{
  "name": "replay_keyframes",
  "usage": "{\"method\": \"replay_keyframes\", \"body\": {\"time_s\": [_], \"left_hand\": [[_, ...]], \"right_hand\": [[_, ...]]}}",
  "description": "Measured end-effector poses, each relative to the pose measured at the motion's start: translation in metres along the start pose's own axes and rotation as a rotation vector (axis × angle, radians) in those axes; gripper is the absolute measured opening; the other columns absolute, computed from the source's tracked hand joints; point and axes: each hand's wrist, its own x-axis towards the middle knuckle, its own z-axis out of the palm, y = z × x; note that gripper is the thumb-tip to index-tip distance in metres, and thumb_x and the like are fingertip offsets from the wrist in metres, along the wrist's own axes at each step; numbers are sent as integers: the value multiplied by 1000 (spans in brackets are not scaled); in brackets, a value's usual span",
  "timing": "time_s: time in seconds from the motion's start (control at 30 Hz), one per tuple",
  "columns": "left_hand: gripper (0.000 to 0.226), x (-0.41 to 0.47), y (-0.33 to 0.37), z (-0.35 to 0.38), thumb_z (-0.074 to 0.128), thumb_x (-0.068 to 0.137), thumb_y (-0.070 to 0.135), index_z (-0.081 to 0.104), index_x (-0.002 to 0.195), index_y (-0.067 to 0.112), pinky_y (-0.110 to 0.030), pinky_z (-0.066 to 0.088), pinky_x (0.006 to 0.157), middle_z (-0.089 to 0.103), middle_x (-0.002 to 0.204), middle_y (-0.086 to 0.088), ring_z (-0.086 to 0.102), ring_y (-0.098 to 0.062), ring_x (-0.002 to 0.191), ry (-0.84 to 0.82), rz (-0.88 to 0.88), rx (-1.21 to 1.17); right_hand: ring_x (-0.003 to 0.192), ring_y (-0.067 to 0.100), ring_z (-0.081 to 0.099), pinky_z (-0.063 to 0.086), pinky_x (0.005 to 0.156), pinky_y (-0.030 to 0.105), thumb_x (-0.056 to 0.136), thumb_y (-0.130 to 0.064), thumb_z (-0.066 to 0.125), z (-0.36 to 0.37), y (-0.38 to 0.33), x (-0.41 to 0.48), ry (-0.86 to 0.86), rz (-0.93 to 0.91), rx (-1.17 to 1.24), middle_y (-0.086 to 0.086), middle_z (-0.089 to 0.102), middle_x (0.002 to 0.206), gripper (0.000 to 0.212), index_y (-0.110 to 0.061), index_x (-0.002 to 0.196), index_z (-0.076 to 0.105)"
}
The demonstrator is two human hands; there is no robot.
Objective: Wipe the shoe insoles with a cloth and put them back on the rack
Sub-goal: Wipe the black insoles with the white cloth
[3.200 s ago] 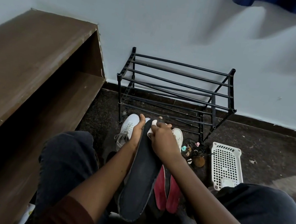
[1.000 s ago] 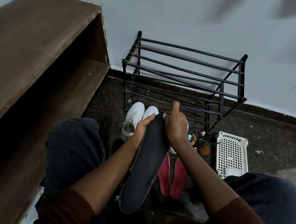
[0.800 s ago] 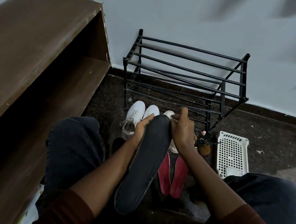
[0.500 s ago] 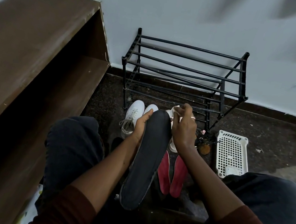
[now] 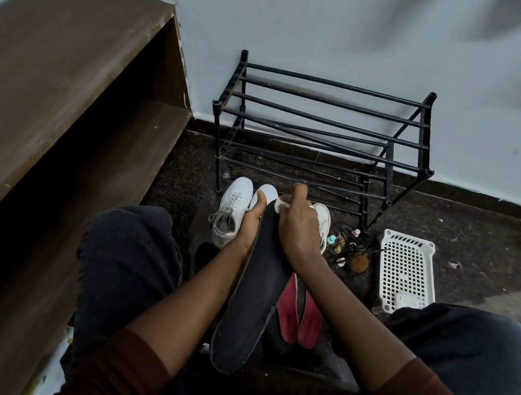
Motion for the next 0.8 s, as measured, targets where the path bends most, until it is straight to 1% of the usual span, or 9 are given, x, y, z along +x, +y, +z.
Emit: {"method": "replay_keyframes", "body": {"time_s": [0.07,0.17,0.3,0.4,0.43,0.5,0.6,0.7,0.8], "left_hand": [[75,-5,-2,2,19,98,53,78,80,9,-25,54,78,73,86,-10,70,-18,80,-14,-13,-3],[77,-6,-2,4,17,100,47,77,74,6,-22,57,66,73,78,-11,71,-18,73,-50,16,-49],[83,-7,7,2,16,99,48,75,61,5,-19,54,54,70,66,-8,68,-13,59,-43,60,-28],[85,-11,12,3,16,96,48,73,52,3,-18,53,51,69,58,-9,68,-11,54,-45,80,21],[82,-11,13,3,18,96,48,73,53,3,-18,54,53,69,59,-9,69,-12,56,-51,68,13],[79,-10,11,6,20,99,47,75,64,4,-20,56,62,71,67,-9,70,-15,63,-41,31,-12],[58,-15,8,7,31,99,34,77,78,7,-25,53,78,73,80,-10,70,-19,75,-40,-31,-28],[51,-18,6,4,32,95,21,77,77,7,-25,56,72,73,79,-10,70,-20,72,-47,-31,-19],[45,-22,4,7,39,89,29,77,82,6,-27,57,72,73,84,-12,71,-21,76,-56,-20,-28]], "right_hand": [[83,39,58,48,67,44,89,0,43,-2,1,3,48,27,-36,24,63,95,21,-1,109,37],[85,37,60,49,70,42,85,3,46,-1,-7,-1,9,26,32,21,65,96,22,-3,105,39],[93,22,64,47,75,26,81,3,55,1,-15,-18,-147,27,186,9,69,102,30,-8,105,41],[91,21,65,44,72,20,82,0,60,-3,-14,-22,-177,16,198,8,70,101,34,-8,108,40],[91,24,65,44,72,22,82,1,59,-3,-14,-20,-167,2,172,10,70,101,33,-6,109,40],[88,33,63,48,72,34,84,0,52,-3,-10,-12,-111,-21,93,16,68,98,28,-4,109,39],[77,41,59,46,63,43,86,-1,44,-6,1,11,16,33,-45,23,65,89,21,-3,106,37],[75,40,58,47,63,46,82,5,43,-14,8,25,79,82,-23,24,64,86,23,0,104,39],[84,37,61,49,70,41,84,4,46,-17,8,21,67,47,21,19,66,95,22,-1,104,40]]}}
